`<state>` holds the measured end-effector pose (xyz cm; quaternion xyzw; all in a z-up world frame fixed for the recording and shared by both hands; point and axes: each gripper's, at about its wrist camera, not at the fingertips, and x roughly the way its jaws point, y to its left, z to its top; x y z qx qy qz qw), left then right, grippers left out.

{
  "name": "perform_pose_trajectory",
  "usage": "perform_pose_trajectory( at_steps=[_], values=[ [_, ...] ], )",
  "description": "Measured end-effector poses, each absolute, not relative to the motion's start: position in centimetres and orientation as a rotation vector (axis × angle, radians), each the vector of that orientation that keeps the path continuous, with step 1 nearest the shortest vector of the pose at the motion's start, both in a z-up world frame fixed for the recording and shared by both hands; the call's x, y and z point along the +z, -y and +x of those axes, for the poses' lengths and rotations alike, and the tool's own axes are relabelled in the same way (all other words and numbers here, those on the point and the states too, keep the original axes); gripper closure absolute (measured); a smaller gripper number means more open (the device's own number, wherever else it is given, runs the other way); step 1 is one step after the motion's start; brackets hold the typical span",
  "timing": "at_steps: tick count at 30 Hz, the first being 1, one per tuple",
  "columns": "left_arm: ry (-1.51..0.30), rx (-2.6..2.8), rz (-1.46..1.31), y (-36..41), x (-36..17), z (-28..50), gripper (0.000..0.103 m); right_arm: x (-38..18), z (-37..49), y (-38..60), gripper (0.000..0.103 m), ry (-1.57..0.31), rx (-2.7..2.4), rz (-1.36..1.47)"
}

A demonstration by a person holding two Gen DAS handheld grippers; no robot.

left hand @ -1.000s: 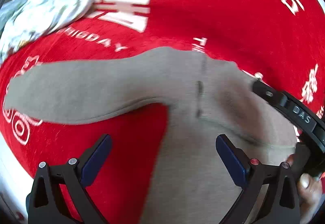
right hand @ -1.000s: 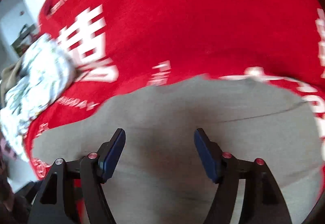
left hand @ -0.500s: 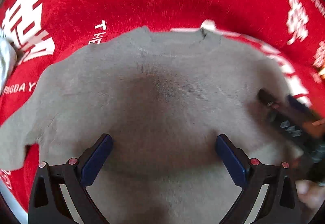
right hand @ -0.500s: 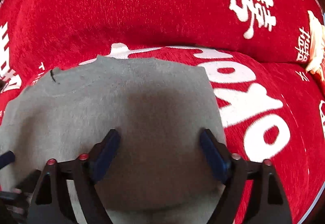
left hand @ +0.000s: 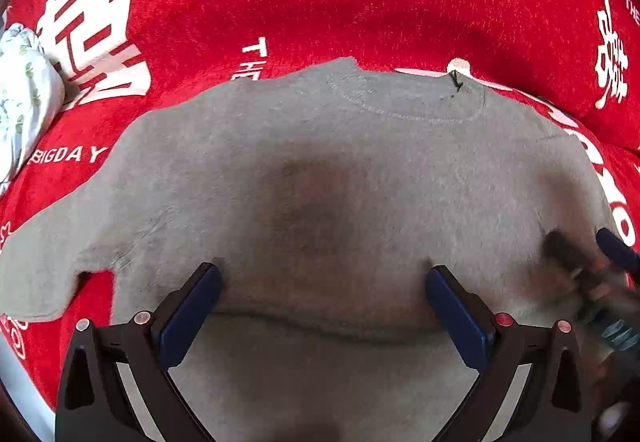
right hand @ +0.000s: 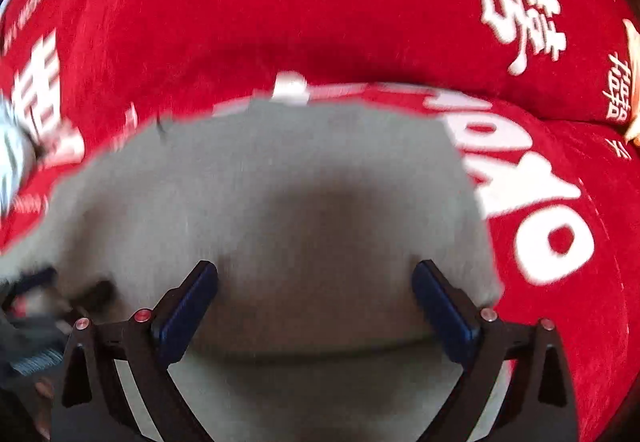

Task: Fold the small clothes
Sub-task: 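Move the left gripper toward the other sleeve cuff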

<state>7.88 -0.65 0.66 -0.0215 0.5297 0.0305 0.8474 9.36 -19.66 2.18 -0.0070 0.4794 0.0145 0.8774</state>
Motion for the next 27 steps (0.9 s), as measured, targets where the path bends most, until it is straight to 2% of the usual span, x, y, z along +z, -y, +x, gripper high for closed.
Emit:
perform_pose_trajectory(
  at_steps=[8,12,15,23,27],
  values=[
    [-1.107,0.061,-0.092,-1.2,0.6,3.7,0.0,2.0,3.3,18.8,0.002,-1.003,0.028,-0.027],
    [-1.064,0.063,-0.04,-1.2,0.6,0.6,0.0,1.9,-0.9,18.5,0.002,-0.903,0.021,-0.07],
    [-1.04,0.056,-0.035,-1.7,0.7,-1.8,0.0,1.9,-2.1,18.6,0.002,-0.899,0.019,-0.063],
    [-1.022,0.129,-0.104,-6.0,1.5,-4.1,0.0,4.5,1.7,15.2,0.002,-0.877,0.069,-0.055],
    [-1.033,0.25,-0.234,-12.1,1.5,-3.6,0.0,2.4,5.5,11.8,0.002,-0.988,0.155,-0.052]
  ],
)
